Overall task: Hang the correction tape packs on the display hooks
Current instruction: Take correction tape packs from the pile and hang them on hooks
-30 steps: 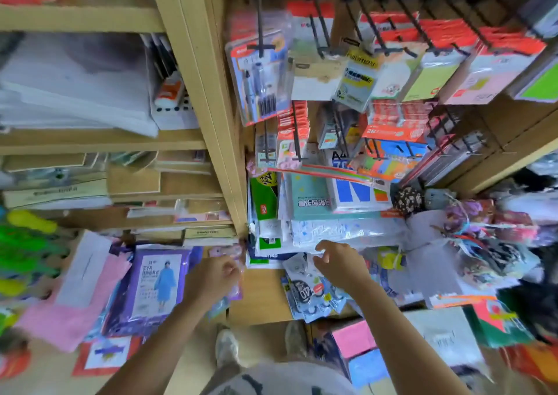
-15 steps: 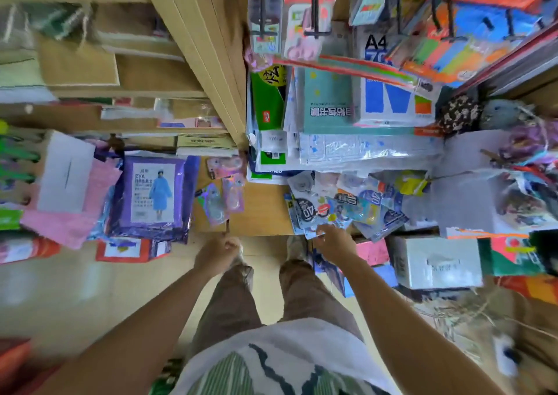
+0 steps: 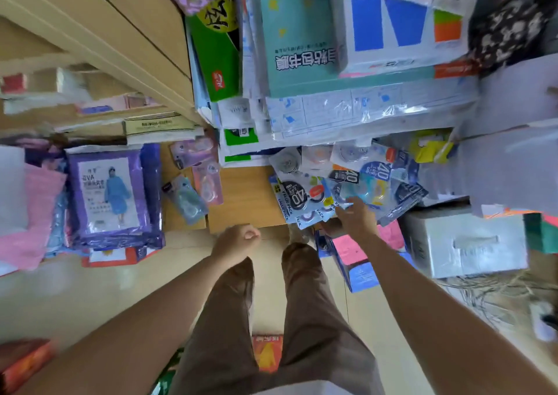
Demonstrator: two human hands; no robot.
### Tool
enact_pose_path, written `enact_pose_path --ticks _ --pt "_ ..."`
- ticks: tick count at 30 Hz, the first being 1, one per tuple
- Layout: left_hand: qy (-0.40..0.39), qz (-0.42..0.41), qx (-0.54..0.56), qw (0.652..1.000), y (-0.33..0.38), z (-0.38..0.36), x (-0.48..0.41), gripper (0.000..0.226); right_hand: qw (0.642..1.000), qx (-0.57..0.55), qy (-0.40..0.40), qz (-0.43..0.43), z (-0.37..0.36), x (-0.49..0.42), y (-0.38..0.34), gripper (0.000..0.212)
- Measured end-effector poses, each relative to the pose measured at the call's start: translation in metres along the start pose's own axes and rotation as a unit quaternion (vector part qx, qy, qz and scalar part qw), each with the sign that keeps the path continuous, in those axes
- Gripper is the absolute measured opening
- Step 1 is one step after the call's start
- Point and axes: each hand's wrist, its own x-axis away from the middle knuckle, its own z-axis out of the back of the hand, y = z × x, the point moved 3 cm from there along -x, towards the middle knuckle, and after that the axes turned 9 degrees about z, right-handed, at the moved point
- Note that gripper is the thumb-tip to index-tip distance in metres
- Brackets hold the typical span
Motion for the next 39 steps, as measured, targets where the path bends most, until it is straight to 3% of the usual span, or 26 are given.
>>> enact_pose_path --ticks 4,8,10,13,15,17,19,25,28,32,36,39 --pt "0.052 -0.065 0.001 0.997 0.047 -0.016 -0.046 0.036 0.983 -0.112 0.132 -0.057 0.008 -0.031 0.021 0.044" --pt "0.071 -0.021 0.094 0.993 0.088 -0.034 -0.094 0.074 0.965 -0.090 0.246 -0.008 0.016 -0.052 0.040 0.040" --pt "0.061 0.015 0.147 0.987 0.097 -0.045 -0.119 0.100 0.958 -0.088 0.272 -0.009 0.023 -0.060 0.047 0.050" --pt "0.052 0.045 0.158 0.985 0.103 -0.063 -0.139 0.124 0.962 -0.106 0.248 -0.037 0.032 -0.075 0.052 0.066" --pt "0.068 0.041 0.144 0.986 0.103 -0.070 -0.141 0.120 0.964 -0.111 0.233 -0.065 0.036 -0.086 0.052 0.076" --pt "0.091 0.037 0.156 0.983 0.094 -0.073 -0.143 0.099 0.963 -0.107 0.232 -0.089 0.041 -0.096 0.053 0.081" --pt "0.091 0.065 0.179 0.977 0.079 -0.071 -0.144 0.081 0.958 -0.122 0.232 -0.116 0.045 -0.101 0.053 0.069" --pt "0.063 0.138 0.270 0.951 0.043 -0.056 -0.139 0.067 0.939 -0.196 0.246 -0.142 0.056 -0.105 0.041 0.036" --pt "0.047 0.146 0.356 0.922 0.039 -0.048 -0.129 0.048 0.892 -0.343 0.262 -0.133 0.056 -0.096 0.033 0.024" --pt "0.062 0.140 0.410 0.899 0.025 -0.035 -0.113 0.050 0.742 -0.604 0.233 -0.173 0.046 -0.074 0.025 0.031" --pt "0.102 0.094 0.384 0.913 0.009 -0.019 -0.093 0.042 0.725 -0.634 0.207 -0.170 0.031 -0.041 0.024 0.027" --pt "0.135 0.041 0.327 0.934 0.003 -0.004 -0.074 0.033 0.747 -0.615 0.196 -0.159 0.020 -0.009 0.023 0.023"
